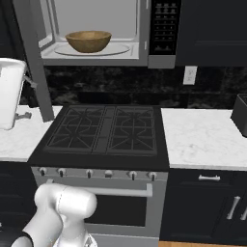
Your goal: Pick the squash from the sink and place it in the bowl. Then pick the bowl and place it in the microwave. Then close the microwave door and press the start button.
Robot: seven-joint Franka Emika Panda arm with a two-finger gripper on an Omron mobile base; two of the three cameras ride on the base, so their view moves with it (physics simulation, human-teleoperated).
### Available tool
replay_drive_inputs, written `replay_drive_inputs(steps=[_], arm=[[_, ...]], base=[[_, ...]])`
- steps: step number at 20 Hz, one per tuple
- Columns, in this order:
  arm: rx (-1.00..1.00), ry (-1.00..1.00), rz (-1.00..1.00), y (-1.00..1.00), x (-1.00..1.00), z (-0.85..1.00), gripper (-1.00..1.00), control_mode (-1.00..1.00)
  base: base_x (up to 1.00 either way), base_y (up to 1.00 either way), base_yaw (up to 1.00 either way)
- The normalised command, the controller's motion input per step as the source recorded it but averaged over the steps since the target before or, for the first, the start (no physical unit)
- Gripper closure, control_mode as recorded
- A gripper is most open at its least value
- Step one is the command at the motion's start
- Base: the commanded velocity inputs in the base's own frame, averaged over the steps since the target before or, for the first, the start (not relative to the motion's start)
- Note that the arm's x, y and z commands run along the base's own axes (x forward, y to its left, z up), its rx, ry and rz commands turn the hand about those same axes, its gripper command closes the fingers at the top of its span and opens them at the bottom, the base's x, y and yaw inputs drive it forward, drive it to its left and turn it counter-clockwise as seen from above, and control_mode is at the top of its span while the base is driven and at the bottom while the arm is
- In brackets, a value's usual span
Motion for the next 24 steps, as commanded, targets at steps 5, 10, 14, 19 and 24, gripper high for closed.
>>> replay_drive_inputs(steps=[5,10,14,19,24], arm=[[0.00,0.11,0.00,-1.00,1.00,0.00,-1.00,-1.00],[0.03,0.16,0.00,-0.96,1.00,0.00,-1.00,-1.00],[0.08,0.09,0.05,-0.69,1.00,0.00,-1.00,-1.00],[0.08,0.06,0.05,-0.24,1.00,0.01,-1.00,-1.00],[0.12,0.09,0.00,-0.01,1.00,0.06,-1.00,-1.00]], base=[[0.00,0.00,0.00],[0.00,0.00,0.00],[0.00,0.00,0.00],[0.00,0.00,0.00],[0.00,0.00,0.00]])
